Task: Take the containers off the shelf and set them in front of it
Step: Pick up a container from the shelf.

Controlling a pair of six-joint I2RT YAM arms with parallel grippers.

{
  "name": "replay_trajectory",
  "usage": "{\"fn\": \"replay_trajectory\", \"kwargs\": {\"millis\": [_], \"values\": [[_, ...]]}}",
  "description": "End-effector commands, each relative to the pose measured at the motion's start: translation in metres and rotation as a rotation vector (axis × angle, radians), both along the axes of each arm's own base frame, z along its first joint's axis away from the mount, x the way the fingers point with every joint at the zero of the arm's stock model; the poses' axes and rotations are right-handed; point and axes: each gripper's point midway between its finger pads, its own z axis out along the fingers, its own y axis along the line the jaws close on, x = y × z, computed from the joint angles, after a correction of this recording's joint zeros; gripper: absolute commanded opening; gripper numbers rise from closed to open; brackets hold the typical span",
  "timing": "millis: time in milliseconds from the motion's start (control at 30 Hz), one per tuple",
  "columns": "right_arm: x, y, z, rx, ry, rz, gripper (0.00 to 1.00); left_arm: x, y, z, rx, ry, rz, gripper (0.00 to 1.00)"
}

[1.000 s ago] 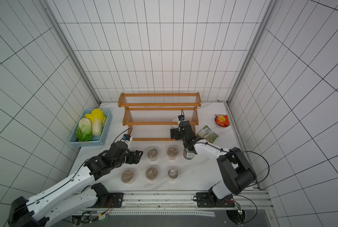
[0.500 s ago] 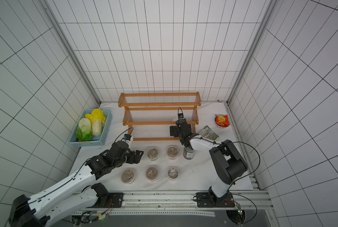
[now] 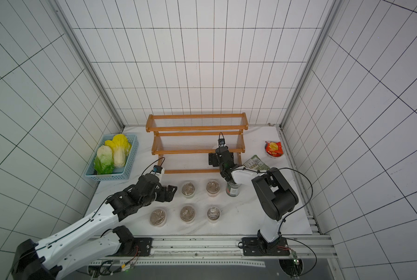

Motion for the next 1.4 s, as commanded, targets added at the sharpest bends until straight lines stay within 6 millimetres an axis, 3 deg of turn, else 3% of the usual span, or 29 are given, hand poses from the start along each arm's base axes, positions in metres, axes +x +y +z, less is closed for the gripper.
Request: {"fn": "replay_trajectory", "kwargs": {"millis": [0, 267, 633, 900, 1067, 1367], "values": [[0.012, 0.005, 0.019, 0.009, -0.076, 0.010, 0.86, 0.006, -0.003, 0.007, -0.024, -0.028, 0.006, 0.98], [-0.008, 0.035, 0.027, -0.001, -0.103, 0.132, 0.76, 0.008, -0.006, 0.006, -0.021, -0.025, 0.000, 0.98], [-0.064, 0.077, 0.053, 0.043, -0.154, 0.314, 0.74, 0.008, -0.004, 0.008, -0.017, -0.033, 0.000, 0.99], [-0.100, 0.084, 0.068, 0.044, -0.147, 0.407, 0.74, 0.007, -0.004, 0.008, -0.023, -0.034, 0.004, 0.99], [-0.103, 0.080, 0.055, 0.018, -0.126, 0.406, 0.74, 0.008, -0.005, 0.007, -0.025, -0.030, -0.001, 0.98], [-0.112, 0.070, 0.069, 0.028, -0.140, 0.409, 0.76, 0.007, -0.004, 0.008, -0.024, -0.034, 0.000, 0.98]]}}
